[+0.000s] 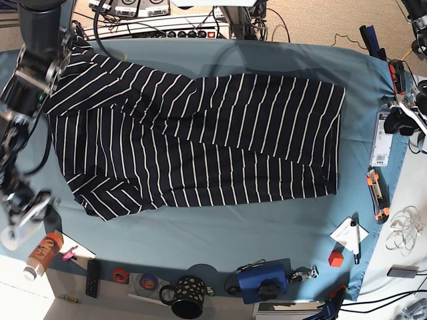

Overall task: Layout the t-shirt on the table in an organized manner, then fold the t-shirt properly
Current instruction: 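Pull the bunched corner outward with the right gripper and release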

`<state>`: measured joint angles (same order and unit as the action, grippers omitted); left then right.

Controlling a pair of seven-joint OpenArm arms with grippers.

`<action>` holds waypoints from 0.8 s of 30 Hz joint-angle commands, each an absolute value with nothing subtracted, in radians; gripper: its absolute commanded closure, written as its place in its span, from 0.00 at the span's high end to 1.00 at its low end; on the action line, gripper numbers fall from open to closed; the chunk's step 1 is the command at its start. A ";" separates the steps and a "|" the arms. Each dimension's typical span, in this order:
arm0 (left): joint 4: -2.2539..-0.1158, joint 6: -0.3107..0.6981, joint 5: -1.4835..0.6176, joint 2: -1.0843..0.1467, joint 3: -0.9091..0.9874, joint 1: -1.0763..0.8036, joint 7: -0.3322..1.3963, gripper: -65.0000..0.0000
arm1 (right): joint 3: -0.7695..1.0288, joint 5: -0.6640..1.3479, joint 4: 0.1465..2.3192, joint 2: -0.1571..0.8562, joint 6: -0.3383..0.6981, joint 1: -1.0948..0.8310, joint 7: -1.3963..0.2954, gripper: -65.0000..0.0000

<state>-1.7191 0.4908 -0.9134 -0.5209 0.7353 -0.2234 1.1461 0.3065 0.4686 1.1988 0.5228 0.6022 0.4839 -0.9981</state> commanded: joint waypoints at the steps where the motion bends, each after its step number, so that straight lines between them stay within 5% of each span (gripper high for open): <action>1: -1.733 0.492 -0.929 -0.540 0.744 -0.216 1.126 0.48 | 0.298 0.468 1.196 0.541 0.614 0.496 -0.953 0.40; 9: -1.733 0.492 -0.929 -0.540 0.744 -0.216 1.126 0.48 | 0.010 0.307 1.170 0.543 0.691 0.484 -0.869 0.40; 14: -1.733 0.492 -0.928 -0.540 0.744 -0.216 1.126 0.48 | -0.214 0.108 1.170 0.543 0.467 0.485 -0.770 0.40; 16: -1.733 0.492 -0.929 -0.540 0.744 -0.216 1.128 0.48 | -0.262 0.065 1.171 0.543 0.450 0.490 -0.767 0.31; 19: -1.733 0.492 -0.928 -0.540 0.744 -0.216 1.128 0.48 | -0.284 0.035 1.173 0.540 0.403 0.505 -0.791 0.01; 24: -1.733 0.492 -0.928 -0.540 0.744 -0.216 1.127 0.48 | -0.281 0.033 1.234 0.541 0.379 0.537 -0.815 0.00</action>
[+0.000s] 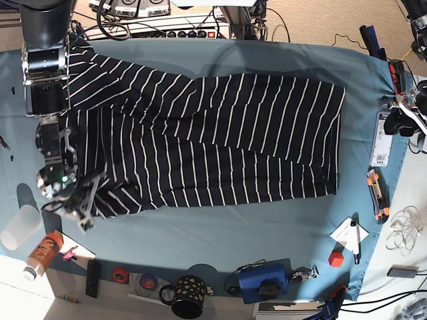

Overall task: Layout the t-shirt on the table in an organized manner, then fold the t-shirt properly
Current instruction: 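Pull the bunched corner outward with the right gripper and release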

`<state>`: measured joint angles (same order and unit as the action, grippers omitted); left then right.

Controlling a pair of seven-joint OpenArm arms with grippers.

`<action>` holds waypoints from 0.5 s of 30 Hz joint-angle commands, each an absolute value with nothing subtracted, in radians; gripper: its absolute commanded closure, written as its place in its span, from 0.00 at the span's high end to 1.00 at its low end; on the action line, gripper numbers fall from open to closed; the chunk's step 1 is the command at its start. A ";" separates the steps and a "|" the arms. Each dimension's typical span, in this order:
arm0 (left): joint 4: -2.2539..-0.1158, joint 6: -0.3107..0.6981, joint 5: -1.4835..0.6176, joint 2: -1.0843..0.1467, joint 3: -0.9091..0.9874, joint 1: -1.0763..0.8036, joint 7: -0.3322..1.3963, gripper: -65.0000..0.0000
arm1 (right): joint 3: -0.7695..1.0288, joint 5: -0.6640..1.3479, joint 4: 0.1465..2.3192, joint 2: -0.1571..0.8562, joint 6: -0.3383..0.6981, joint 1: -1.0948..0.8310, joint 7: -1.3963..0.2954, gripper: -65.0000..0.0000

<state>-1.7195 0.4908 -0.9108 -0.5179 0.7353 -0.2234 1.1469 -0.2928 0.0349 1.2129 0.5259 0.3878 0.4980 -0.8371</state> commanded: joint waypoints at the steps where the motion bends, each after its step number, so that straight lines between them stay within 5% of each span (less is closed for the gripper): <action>1: -1.733 0.492 -0.928 -0.540 0.744 -0.216 1.127 0.48 | -0.281 0.033 1.251 0.541 0.377 0.542 -0.815 0.00; 12: -1.733 0.492 -0.928 -0.540 0.744 -0.216 1.129 0.48 | -0.281 0.098 1.328 0.541 0.397 0.540 -0.896 0.00; 15: -1.733 0.492 -0.928 -0.540 0.744 -0.216 1.129 0.48 | -0.282 0.102 1.328 0.541 0.413 0.534 -0.928 0.19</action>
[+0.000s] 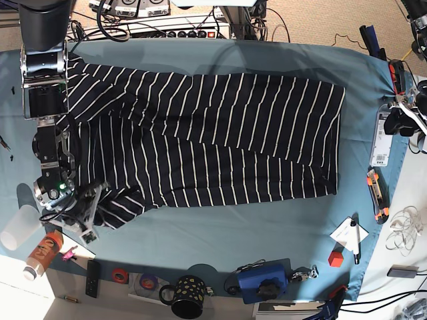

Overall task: Layout the t-shirt on the table in an organized manner, then fold the t-shirt properly
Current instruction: 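Pull the bunched corner outward with the right gripper and release, then grasp the striped shirt edge with the right gripper and tuck it inward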

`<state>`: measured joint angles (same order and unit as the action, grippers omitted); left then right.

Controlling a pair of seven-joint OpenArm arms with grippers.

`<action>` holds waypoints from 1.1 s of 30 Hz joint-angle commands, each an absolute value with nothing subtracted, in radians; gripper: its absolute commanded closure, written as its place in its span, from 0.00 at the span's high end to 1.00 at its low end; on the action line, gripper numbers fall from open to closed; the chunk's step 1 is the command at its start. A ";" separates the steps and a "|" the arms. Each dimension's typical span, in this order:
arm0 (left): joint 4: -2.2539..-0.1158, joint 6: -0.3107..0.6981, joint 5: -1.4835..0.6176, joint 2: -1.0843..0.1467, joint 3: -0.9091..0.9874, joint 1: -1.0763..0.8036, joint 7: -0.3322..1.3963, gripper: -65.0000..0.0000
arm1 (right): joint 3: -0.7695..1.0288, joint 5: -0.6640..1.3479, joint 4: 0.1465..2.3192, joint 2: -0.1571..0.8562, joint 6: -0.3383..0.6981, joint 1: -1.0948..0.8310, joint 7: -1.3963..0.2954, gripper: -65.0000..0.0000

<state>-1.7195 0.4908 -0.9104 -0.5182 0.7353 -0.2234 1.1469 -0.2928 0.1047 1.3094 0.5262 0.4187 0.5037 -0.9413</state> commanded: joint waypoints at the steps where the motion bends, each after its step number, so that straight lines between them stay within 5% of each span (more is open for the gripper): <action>1: -1.733 0.492 -0.928 -0.540 0.744 -0.216 1.129 0.48 | -0.281 0.108 1.328 0.541 0.414 0.532 -0.927 0.23; 19: -1.733 0.492 -0.928 -0.540 0.744 -0.216 1.128 0.48 | -0.281 0.152 1.327 0.541 0.406 0.532 -0.831 0.25; 26: -1.733 0.492 -0.929 -0.540 0.744 -0.216 1.128 0.48 | -0.205 0.086 1.327 0.540 0.194 0.531 -0.830 0.25; 30: -1.733 0.492 -0.929 -0.540 0.744 -0.216 1.127 0.48 | -0.023 0.218 1.314 0.540 0.221 0.502 -0.833 0.25; 33: -1.733 0.492 -0.929 -0.540 0.744 -0.216 1.125 0.48 | 0.091 0.367 1.259 0.540 0.333 0.465 -0.875 0.25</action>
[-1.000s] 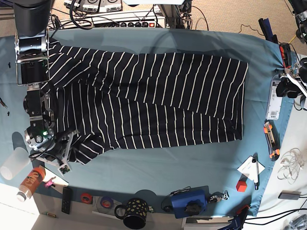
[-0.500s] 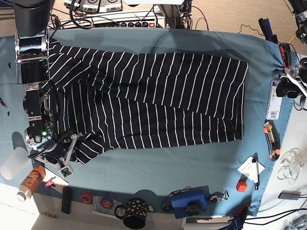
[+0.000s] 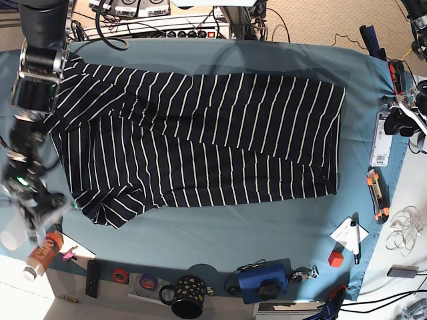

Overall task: Layout the t-shirt on the table in an organized manner, then fold the t-shirt properly
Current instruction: 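Grasp the striped shirt edge with the right gripper and tuck it inward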

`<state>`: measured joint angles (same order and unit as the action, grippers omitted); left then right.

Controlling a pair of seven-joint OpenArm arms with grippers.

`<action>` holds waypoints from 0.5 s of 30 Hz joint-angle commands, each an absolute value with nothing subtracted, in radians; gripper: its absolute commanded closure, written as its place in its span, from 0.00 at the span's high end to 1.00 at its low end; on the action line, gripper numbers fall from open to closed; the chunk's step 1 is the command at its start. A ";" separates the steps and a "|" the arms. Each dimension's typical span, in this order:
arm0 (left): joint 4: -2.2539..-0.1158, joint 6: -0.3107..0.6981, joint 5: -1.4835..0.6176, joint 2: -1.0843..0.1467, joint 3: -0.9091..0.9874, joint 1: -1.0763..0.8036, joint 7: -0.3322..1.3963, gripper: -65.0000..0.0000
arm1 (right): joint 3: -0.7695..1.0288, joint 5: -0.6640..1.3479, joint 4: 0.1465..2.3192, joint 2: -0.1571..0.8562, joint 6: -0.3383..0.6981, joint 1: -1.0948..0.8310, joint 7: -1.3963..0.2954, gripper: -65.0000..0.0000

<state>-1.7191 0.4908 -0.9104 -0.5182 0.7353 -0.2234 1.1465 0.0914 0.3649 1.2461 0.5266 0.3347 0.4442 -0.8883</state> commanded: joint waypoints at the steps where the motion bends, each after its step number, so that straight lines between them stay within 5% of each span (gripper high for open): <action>1: -1.733 0.492 -0.929 -0.540 0.744 -0.216 1.125 0.48 | 0.110 0.412 1.240 0.540 0.377 0.453 -0.900 0.25; 4: -1.733 0.492 -0.929 -0.540 0.744 -0.216 1.122 0.48 | 0.118 0.467 1.209 0.534 0.458 0.405 -0.927 0.25; 11: -1.733 0.492 -0.928 -0.540 0.744 -0.216 1.107 0.48 | 0.117 0.369 1.171 0.464 0.469 0.292 -0.953 0.24; 15: -1.733 0.492 -0.928 -0.540 0.744 -0.216 1.107 0.48 | 0.118 0.374 1.180 0.461 0.475 0.277 -1.086 0.03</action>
<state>-1.7191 0.4908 -0.9115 -0.5182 0.7353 -0.2234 1.1271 0.1162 0.3767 1.1763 0.4480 0.4683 0.2737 -1.0386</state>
